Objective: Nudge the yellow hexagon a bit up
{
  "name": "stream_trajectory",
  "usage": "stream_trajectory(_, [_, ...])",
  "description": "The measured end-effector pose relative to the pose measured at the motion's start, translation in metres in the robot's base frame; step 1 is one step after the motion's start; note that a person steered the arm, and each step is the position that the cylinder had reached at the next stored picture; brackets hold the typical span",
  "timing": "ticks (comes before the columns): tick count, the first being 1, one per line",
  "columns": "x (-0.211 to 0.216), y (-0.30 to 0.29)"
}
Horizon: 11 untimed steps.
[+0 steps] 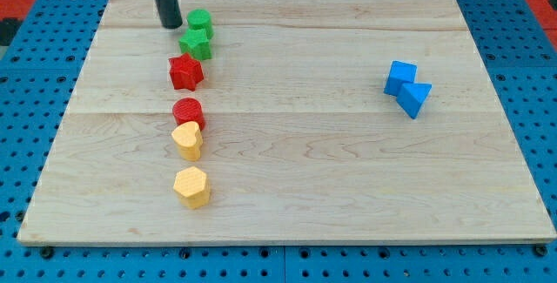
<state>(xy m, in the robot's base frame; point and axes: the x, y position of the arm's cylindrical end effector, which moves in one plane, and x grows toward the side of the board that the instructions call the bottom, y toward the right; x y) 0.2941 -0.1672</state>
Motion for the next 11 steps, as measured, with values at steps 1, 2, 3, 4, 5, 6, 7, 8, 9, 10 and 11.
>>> stream_trajectory(1, [0.048, 0.001])
stream_trajectory(2, [0.074, 0.002])
stream_trajectory(3, [0.074, 0.009])
stream_trajectory(4, [0.085, 0.005])
stream_trajectory(5, [0.087, 0.007])
stream_trajectory(6, [0.125, -0.025])
stream_trajectory(7, [0.245, -0.025])
stream_trajectory(8, [0.324, -0.015])
stream_trajectory(9, [0.322, 0.023])
stream_trajectory(10, [0.308, 0.050])
stream_trajectory(11, [0.322, 0.064])
